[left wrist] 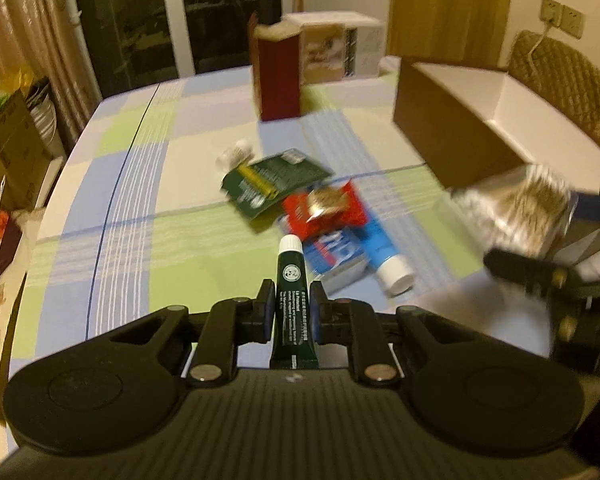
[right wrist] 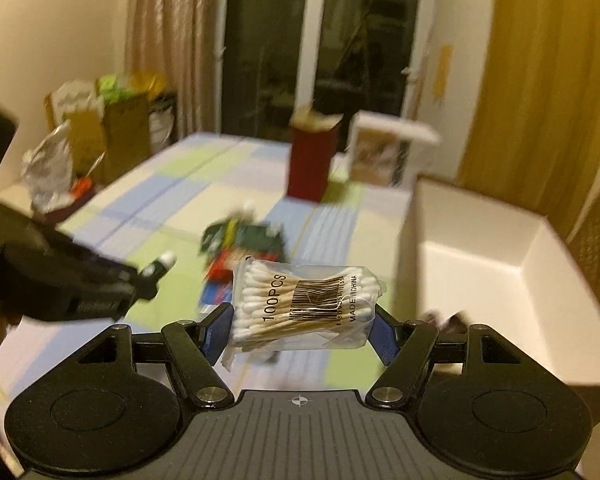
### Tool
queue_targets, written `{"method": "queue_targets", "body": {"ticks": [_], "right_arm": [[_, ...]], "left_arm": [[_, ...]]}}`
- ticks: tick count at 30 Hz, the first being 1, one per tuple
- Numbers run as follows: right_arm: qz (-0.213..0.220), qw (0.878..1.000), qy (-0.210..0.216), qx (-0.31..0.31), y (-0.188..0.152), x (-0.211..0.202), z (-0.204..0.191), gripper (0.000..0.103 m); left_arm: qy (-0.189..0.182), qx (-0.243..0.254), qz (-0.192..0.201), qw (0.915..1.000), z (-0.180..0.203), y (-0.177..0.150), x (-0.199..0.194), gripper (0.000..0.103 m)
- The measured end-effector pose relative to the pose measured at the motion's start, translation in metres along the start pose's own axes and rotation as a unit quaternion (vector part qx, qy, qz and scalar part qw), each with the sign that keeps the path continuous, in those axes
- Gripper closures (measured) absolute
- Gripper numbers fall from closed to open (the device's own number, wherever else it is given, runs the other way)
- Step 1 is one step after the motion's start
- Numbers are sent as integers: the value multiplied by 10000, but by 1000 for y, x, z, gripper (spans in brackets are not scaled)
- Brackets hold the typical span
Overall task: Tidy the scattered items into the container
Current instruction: 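Carry swab bag and green tube into the box and open both grippers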
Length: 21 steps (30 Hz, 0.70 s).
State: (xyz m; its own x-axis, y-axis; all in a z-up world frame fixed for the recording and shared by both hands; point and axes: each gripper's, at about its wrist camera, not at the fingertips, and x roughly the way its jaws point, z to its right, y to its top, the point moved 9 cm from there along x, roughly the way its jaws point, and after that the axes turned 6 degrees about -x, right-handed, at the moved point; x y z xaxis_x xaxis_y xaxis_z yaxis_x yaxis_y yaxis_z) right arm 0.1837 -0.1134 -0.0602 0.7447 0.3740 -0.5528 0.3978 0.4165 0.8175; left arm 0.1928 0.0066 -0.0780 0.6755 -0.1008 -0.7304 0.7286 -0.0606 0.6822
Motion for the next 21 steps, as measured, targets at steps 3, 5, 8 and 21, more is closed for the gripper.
{"method": "queue_targets", "body": {"ticks": [3, 5, 8, 21], "right_arm": [[189, 9991, -313, 216, 11, -14, 35, 31], [237, 9974, -545, 409, 14, -21, 63, 31], [191, 9930, -919, 720, 10, -24, 107, 31], [-277, 9716, -1531, 1780, -34, -15, 203, 30]], "left_arm": [[-166, 156, 171, 9996, 23, 18, -12, 89], [-331, 259, 310, 9986, 43, 33, -19, 89], [-598, 472, 482, 9959, 81, 54, -26, 89], [-1500, 1311, 574, 9783, 216, 90, -5, 89]]}}
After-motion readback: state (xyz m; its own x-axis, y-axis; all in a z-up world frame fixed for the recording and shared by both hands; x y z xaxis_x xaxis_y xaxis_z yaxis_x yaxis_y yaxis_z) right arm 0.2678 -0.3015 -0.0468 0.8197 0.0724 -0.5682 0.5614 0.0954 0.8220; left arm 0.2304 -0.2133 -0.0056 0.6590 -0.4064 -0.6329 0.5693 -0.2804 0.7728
